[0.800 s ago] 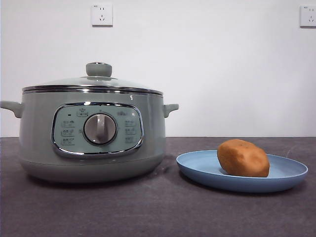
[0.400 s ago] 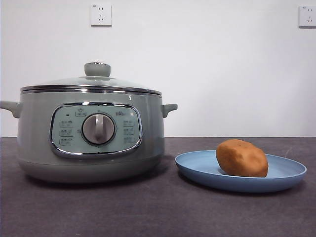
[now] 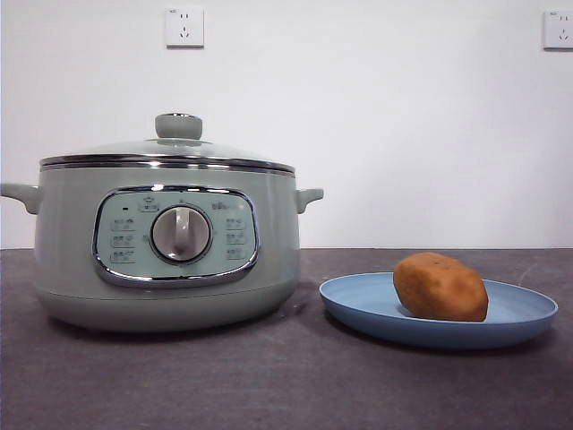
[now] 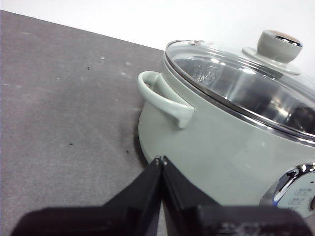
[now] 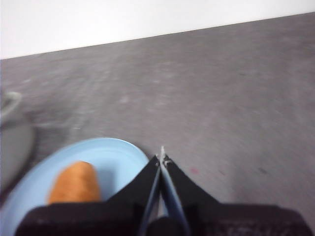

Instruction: Take the potato out from the steamer,put the potato on the plate,close the lid

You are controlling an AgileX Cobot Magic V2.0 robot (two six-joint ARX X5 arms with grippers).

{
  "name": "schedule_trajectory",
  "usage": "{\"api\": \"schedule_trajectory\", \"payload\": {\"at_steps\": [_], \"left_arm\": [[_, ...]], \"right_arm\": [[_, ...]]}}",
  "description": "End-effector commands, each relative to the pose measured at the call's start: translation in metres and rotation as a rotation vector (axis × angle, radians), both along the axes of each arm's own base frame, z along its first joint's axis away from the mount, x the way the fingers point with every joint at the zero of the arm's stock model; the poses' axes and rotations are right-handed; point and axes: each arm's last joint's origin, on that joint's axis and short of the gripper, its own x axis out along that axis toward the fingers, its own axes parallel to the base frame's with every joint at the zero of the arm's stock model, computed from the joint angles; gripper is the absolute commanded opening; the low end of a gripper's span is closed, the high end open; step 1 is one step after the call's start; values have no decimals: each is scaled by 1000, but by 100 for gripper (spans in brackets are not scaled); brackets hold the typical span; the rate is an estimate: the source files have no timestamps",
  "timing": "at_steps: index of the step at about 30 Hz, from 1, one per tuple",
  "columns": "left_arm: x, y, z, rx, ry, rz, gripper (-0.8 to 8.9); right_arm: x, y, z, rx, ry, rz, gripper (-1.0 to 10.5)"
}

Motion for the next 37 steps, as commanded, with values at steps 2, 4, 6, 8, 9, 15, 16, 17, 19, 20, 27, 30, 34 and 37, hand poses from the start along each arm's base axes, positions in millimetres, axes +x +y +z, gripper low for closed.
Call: {"api": "schedule_trajectory", "payload": {"at_steps": [2, 4, 6, 8, 9, 15, 16, 17, 19, 20, 27, 30, 34, 37], "left_arm": [[1, 0, -4, 6, 10, 5, -3], [1, 0, -4, 6, 10, 5, -3], [1, 0, -4, 6, 10, 6, -3], [1, 0, -4, 6, 10, 6, -3], [1, 0, -4, 6, 10, 6, -3], [1, 0, -4, 6, 10, 6, -3], [1, 0, -4, 6, 10, 5, -3], [1, 0, -4, 6, 10, 5, -3], [1, 0, -4, 6, 10, 6, -3], [1, 0, -4, 6, 10, 6, -3], [1, 0, -4, 6, 10, 5, -3], [1, 0, -4, 6, 10, 5, -3], [1, 0, -4, 6, 10, 6, -3], [1, 0, -4, 6, 10, 6, -3]], "right_arm": [[-13, 0, -21, 26, -36, -62, 0], [-17, 0, -30, 37, -51, -74, 0], [-20, 0, -39, 41, -63, -104, 0], [-22, 0, -46, 61, -75, -122, 0], [-23, -1, -50, 73, -80, -130, 0], [-27, -2, -64, 123, -65, -205, 0], [-27, -2, -64, 121, -66, -213, 0], [-28, -2, -64, 120, -67, -214, 0], [-30, -1, -65, 119, -64, -209, 0], [-31, -1, -65, 120, -62, -207, 0], [-34, 0, -64, 112, -87, -217, 0], [-34, 0, -64, 110, -90, -222, 0], [-33, 0, -65, 110, -79, -222, 0], [-33, 0, -65, 110, -75, -222, 0]]}}
